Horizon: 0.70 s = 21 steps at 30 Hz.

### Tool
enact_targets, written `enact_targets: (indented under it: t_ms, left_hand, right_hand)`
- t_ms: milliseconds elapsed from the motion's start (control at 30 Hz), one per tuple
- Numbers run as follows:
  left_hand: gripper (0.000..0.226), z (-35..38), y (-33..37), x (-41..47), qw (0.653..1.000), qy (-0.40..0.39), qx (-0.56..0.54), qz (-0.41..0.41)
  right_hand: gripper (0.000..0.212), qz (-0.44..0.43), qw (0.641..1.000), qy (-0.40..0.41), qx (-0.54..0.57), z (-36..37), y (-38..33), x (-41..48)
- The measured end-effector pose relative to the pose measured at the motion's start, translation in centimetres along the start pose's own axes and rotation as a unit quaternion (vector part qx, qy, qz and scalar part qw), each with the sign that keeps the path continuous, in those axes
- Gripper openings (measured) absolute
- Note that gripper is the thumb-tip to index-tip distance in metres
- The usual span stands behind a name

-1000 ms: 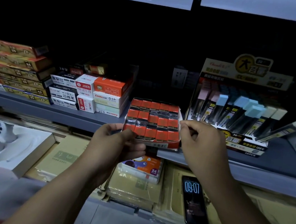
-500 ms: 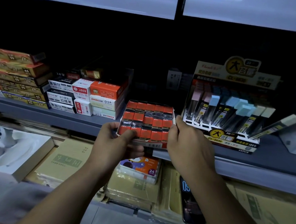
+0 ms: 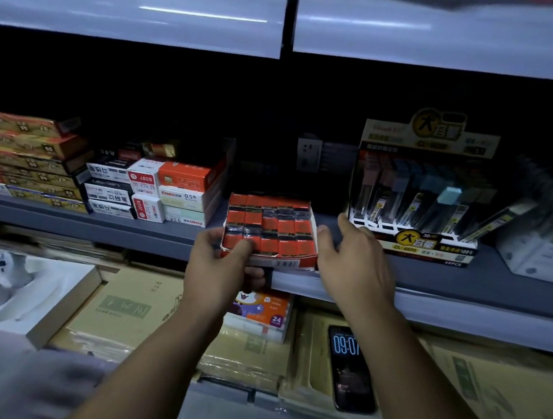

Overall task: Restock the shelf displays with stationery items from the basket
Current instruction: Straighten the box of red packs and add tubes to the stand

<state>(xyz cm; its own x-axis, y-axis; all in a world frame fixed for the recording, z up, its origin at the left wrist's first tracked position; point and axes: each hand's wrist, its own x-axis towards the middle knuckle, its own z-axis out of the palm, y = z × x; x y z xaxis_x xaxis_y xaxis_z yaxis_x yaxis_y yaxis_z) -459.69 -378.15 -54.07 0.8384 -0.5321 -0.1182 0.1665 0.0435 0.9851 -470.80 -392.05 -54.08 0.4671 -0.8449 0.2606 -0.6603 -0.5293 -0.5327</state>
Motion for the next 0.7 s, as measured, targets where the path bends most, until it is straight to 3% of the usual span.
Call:
enact_targets:
  t_ms: [467,700]
  left_hand:
    - [0.027,0.4,-0.8,0.3,0.997,0.035,0.063,0.037]
    - [0.026,-0.1,-1.0,0.1,0.995,0.022,0.083,0.053]
  right_hand:
    - [0.061,0.053,0.998,-0.024,0.011,-1.2,1.1,1.6]
    - [0.052,-0.018,0.999,-0.017,0.028,-0.5,0.7,1.3]
